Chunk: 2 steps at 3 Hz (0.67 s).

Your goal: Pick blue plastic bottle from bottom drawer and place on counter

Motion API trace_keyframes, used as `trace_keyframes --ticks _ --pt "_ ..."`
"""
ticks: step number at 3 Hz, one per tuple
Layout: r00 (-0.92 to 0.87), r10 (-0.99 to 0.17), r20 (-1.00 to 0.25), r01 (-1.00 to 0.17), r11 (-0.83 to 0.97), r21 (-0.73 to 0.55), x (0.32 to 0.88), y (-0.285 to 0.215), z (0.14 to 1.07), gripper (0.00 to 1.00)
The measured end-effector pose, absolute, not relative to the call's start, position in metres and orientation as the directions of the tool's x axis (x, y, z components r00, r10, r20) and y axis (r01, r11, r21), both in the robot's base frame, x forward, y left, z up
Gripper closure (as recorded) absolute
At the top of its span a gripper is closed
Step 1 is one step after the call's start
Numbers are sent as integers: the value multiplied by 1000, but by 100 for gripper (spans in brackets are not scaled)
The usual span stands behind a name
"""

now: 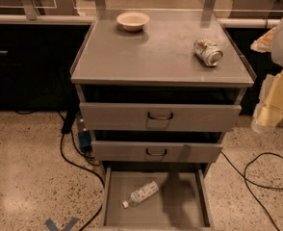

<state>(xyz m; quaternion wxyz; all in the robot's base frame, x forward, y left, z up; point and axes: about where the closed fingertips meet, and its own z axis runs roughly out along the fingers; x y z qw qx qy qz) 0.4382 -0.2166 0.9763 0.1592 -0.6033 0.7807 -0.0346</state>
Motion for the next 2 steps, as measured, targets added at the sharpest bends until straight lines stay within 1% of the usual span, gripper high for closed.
trace_keyframes --ticks 1,2 --pt "-221 -953 -206 -930 270 -252 438 -216 975 0" --pt "-221 -955 -197 -932 267 -247 437 -214 952 0"
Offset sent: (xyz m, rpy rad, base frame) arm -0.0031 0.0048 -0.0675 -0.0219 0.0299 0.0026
